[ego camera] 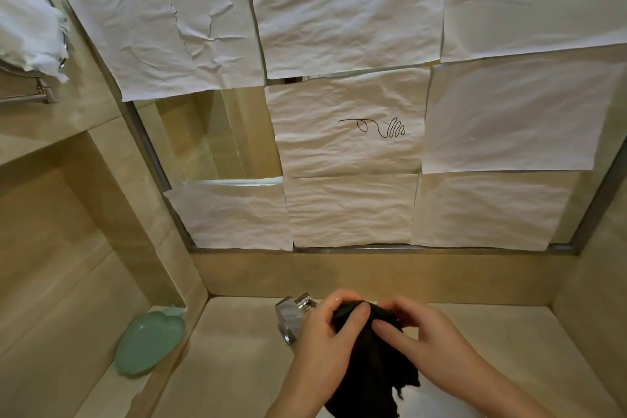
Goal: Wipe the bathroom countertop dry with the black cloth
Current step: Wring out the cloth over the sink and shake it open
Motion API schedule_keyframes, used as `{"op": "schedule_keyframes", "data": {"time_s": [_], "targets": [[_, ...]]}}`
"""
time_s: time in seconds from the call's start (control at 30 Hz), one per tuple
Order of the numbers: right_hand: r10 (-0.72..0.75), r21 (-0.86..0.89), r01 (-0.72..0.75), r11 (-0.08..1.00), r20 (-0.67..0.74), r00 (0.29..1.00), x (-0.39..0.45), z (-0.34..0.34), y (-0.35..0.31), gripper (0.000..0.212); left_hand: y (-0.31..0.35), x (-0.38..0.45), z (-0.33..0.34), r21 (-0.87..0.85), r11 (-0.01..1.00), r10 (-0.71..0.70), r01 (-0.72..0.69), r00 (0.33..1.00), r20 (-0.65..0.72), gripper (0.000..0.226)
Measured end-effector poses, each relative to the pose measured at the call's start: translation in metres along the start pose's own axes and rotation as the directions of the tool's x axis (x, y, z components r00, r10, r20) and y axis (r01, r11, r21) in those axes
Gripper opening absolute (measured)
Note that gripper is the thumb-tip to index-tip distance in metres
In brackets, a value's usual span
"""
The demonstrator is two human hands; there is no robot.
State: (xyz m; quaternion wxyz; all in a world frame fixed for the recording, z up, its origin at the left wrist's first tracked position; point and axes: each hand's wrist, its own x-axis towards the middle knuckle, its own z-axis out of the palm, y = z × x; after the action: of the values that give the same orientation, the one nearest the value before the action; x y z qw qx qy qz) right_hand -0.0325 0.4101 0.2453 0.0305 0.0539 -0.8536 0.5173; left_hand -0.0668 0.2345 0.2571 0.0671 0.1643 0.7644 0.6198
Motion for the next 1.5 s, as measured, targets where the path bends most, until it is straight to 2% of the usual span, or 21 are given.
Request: {"op": "schedule_keyframes", "data": {"time_s": [0.1,0.2,0.27,0.4,0.47,0.63,0.67,0.73,0.77,0.83,0.9,1.03,1.07,1.13,1.23,1.37,1.4,1.5], "targets": [[-0.009,0.155,0.013,0.988,-0.025,1.0,-0.005,0.0,-0.006,0.015,0.005,0.002,-0.002,-0.048,0.999,0.01,-0.011,1.0,-0.015,0.012],[-0.003,0.262,-0.002,0.965,0.018,1.0,-0.007,-0.002,-0.015,0.008,0.015,0.003,-0.009,-0.106,0.994,0.034,-0.03,0.999,0.036,0.011],[0.008,0.246,-0.026,0.969,0.075,0.997,-0.007,-0.006,-0.018,0.011,0.02,0.003,-0.014,-0.15,0.988,0.034,-0.026,0.998,0.051,0.011],[0.014,0.23,-0.018,0.973,0.019,1.0,-0.008,-0.01,-0.019,0.015,0.02,0.001,-0.02,-0.14,0.99,0.007,0.003,0.997,0.071,0.008],[0.024,0.274,-0.029,0.961,0.021,0.999,-0.009,-0.011,-0.021,0.013,0.019,0.001,-0.024,-0.107,0.994,-0.017,0.026,0.996,0.09,0.008],[0.007,0.229,-0.013,0.973,0.029,1.0,-0.007,-0.015,-0.023,0.008,0.02,0.004,-0.03,-0.053,0.996,-0.067,0.071,0.995,0.071,0.009],[0.003,0.176,-0.014,0.984,0.061,0.998,-0.007,-0.015,-0.024,0.017,0.022,0.005,-0.028,-0.058,0.995,-0.081,0.084,0.995,0.056,0.008],[0.013,-0.088,-0.005,0.996,0.082,0.997,-0.008,-0.012,-0.02,0.037,0.023,0.005,-0.022,-0.041,0.995,-0.09,0.092,0.996,0.028,0.01],[0.007,-0.192,0.003,0.981,0.053,0.999,-0.008,-0.01,-0.017,0.038,0.023,0.005,-0.018,-0.02,0.996,-0.091,0.091,0.996,0.017,0.012],[-0.017,-0.194,0.012,0.981,-0.025,1.0,-0.006,-0.008,-0.013,0.025,0.023,0.004,-0.013,0.014,0.995,-0.099,0.099,0.995,0.01,0.021],[-0.04,-0.177,0.034,0.984,-0.03,0.999,-0.006,-0.011,-0.011,0.015,0.022,0.005,-0.01,0.034,0.993,-0.112,0.112,0.994,0.007,0.034],[-0.136,-0.377,0.145,0.915,0.052,0.989,-0.009,-0.019,-0.012,0.02,0.019,0.007,-0.01,0.008,0.988,-0.153,0.153,0.988,0.0,0.06],[-0.125,-0.366,0.133,0.921,0.043,0.991,-0.009,-0.019,-0.013,0.021,0.019,0.009,-0.011,-0.001,0.987,-0.163,0.163,0.987,0.012,0.064],[-0.051,-0.218,0.055,0.974,0.025,0.998,-0.008,-0.02,-0.014,0.021,0.021,0.011,-0.014,-0.037,0.981,-0.189,0.191,0.98,0.055,0.063],[0.077,0.071,-0.082,0.994,0.069,0.995,-0.003,-0.028,-0.021,0.02,0.025,0.014,-0.025,-0.093,0.963,-0.229,0.251,0.953,0.199,0.04],[0.085,0.25,-0.15,0.956,0.255,0.963,0.002,-0.051,-0.025,0.018,0.023,0.016,-0.047,-0.178,0.946,-0.188,0.27,0.906,0.379,0.017],[0.085,0.285,-0.178,0.942,0.312,0.946,0.003,-0.055,-0.024,0.017,0.022,0.016,-0.049,-0.184,0.94,-0.197,0.288,0.896,0.397,0.018],[0.098,0.315,-0.263,0.912,0.455,0.885,0.004,-0.064,-0.021,0.036,0.022,0.017,-0.048,-0.134,0.941,-0.244,0.311,0.896,0.371,0.03]]}}
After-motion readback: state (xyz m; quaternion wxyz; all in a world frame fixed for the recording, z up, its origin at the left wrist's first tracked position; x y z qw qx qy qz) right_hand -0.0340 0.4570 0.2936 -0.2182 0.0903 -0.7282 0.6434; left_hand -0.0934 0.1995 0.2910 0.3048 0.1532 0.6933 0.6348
